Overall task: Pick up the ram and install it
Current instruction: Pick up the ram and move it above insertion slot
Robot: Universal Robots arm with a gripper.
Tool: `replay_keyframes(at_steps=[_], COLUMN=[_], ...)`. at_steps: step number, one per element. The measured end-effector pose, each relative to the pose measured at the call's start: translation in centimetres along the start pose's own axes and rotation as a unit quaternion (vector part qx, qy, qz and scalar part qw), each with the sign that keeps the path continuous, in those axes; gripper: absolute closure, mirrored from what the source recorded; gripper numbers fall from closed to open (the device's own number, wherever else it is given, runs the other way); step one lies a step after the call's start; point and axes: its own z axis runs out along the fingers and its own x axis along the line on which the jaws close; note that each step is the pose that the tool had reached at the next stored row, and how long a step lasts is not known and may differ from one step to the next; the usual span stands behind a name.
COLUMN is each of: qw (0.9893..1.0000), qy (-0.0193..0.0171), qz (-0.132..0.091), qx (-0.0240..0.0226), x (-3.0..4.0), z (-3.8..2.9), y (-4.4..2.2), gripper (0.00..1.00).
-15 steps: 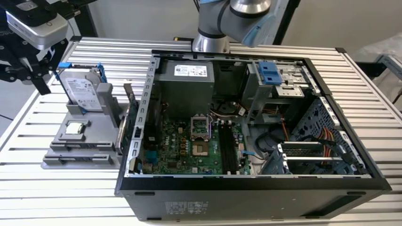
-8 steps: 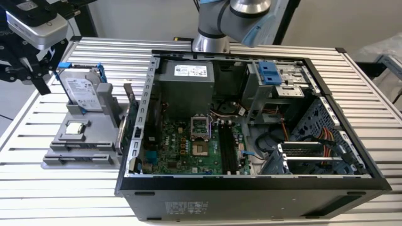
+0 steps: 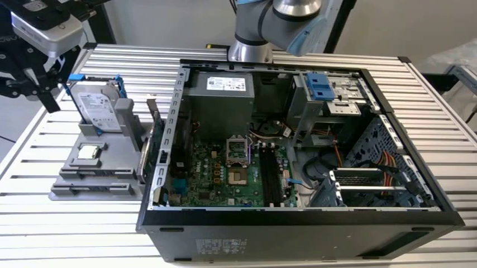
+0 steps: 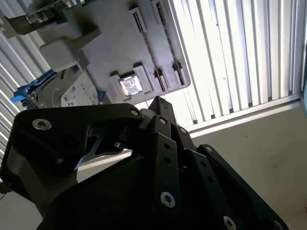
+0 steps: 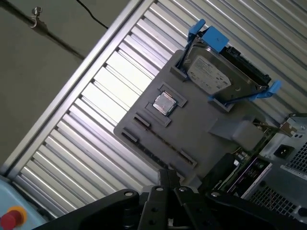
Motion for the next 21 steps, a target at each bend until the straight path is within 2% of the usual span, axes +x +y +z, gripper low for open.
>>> replay_keyframes(at_steps=[13, 21], qw=[0.9993, 0.9987], qy=[0.0018, 0.0025], qz=[-0.037, -0.051], qx=[0.0008, 0.0011], x=[0.0, 0.0], z=[0.0, 0.0], y=[0.0, 0.0], gripper=[1.0, 1.0])
